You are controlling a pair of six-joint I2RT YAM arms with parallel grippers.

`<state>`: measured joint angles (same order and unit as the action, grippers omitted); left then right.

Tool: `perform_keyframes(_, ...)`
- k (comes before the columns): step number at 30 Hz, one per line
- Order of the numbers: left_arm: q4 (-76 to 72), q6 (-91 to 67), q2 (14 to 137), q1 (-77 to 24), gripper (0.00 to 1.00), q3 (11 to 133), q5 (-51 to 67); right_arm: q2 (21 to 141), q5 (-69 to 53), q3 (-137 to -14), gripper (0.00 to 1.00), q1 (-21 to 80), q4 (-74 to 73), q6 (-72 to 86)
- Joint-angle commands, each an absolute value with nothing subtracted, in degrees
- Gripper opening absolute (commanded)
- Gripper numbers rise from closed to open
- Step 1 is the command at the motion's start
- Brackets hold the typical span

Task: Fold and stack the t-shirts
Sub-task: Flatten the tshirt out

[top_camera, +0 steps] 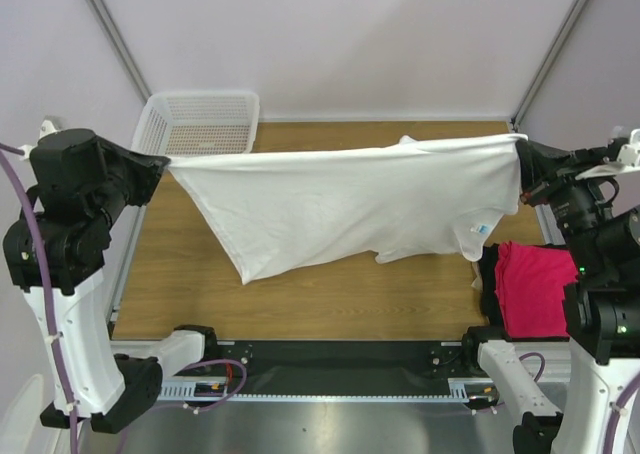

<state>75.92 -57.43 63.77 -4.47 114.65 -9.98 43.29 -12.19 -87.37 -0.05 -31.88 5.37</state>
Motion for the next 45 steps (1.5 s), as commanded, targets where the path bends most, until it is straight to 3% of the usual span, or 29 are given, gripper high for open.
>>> perform_keyframes(1,79.4,-56.3,63.4,-3.4,0.00,118.2,-12.9,42.5,-8.2,-92.4,0.00,-0.2,-36.0,5.6)
perform_keyframes(6,84.0,-54.3,65.6,-3.4,0.00,127.0,-13.5,43.9,-9.0,-99.9,0.00,-0.2,-42.8,7.4)
perform_keyframes(17,84.0,-52.7,64.7,-3.4,0.00,123.4,-13.9,46.3,-11.1,-112.1,0.00,-5.8,-59.8,9.8)
perform_keyframes(21,84.1,-50.0,66.4,-3.4,0.00,129.4,-16.0,50.3,-11.6,-124.9,0.00,-7.6,-67.0,10.2)
perform_keyframes(24,84.0,-49.7,67.8,-3.4,0.00,130.4,-15.2,51.8,-11.6,-128.0,0.00,-8.3,-68.8,9.7)
perform_keyframes(30,84.0,-50.4,66.1,-3.4,0.00,124.2,-17.7,51.2,-8.9,-125.4,0.00,-10.1,-71.8,10.8)
perform_keyframes(38,73.6,-50.4,65.7,-3.4,0.00,104.8,-17.3,43.8,-5.5,-97.6,0.00,-10.2,-64.3,13.9)
perform_keyframes(45,64.5,-50.8,69.1,-3.5,0.00,96.0,-17.6,43.7,-7.1,-83.3,0.00,-10.2,-51.1,13.1)
